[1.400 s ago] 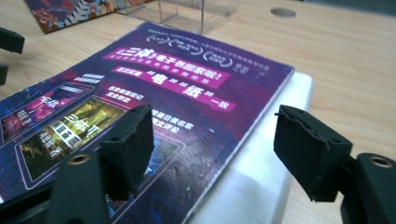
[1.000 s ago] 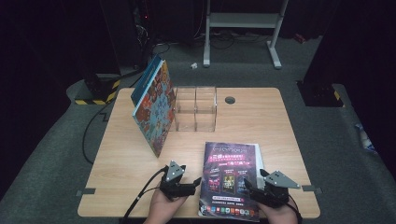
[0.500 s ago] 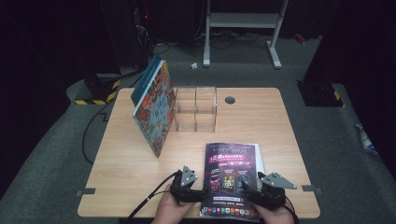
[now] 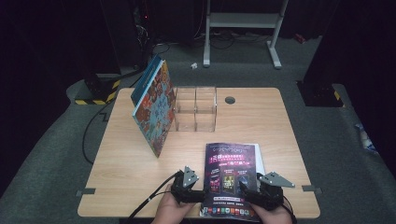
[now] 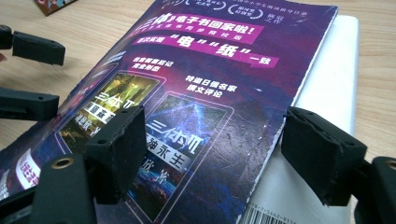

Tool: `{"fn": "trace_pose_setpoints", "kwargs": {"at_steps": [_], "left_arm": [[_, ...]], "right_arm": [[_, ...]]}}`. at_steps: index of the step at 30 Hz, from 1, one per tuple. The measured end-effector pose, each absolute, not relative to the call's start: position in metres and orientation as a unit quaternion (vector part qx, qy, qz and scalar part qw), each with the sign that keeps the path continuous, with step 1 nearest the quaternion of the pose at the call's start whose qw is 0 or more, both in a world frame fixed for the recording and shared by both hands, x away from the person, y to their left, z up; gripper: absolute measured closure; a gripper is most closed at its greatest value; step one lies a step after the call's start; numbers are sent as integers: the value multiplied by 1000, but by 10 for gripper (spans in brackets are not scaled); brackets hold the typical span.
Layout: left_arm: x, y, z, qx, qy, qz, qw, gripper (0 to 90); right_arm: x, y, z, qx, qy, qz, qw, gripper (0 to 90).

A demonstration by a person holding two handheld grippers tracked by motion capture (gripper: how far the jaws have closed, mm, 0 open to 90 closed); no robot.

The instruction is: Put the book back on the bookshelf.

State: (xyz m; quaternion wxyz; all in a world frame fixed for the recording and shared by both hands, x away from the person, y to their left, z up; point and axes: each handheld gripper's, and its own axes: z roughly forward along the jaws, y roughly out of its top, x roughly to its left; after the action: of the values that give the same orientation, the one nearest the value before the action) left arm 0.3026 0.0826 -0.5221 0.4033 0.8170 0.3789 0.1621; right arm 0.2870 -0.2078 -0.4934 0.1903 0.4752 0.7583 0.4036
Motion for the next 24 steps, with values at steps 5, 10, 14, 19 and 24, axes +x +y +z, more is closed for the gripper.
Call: {"fn": "trace_pose_setpoints", "kwargs": {"at_steps": [5, 10, 14, 19, 24], "left_arm": [[302, 87, -521, 819, 379, 165, 398, 201], [301, 90, -521, 819, 379, 177, 394, 201], [301, 92, -522, 818, 384, 172, 393, 201], [300, 93, -523, 816, 385, 177, 395, 203], [300, 93, -523, 815, 386, 175, 395, 205]], "right_arm": [[287, -207, -491, 476, 754, 413, 185, 253], [287, -200, -487, 470, 753, 420, 189, 279], [284, -185, -484, 431, 775, 427, 179, 324], [287, -185, -479, 441, 765, 424, 199, 312], [290, -202, -484, 481, 749, 412, 198, 285]]}}
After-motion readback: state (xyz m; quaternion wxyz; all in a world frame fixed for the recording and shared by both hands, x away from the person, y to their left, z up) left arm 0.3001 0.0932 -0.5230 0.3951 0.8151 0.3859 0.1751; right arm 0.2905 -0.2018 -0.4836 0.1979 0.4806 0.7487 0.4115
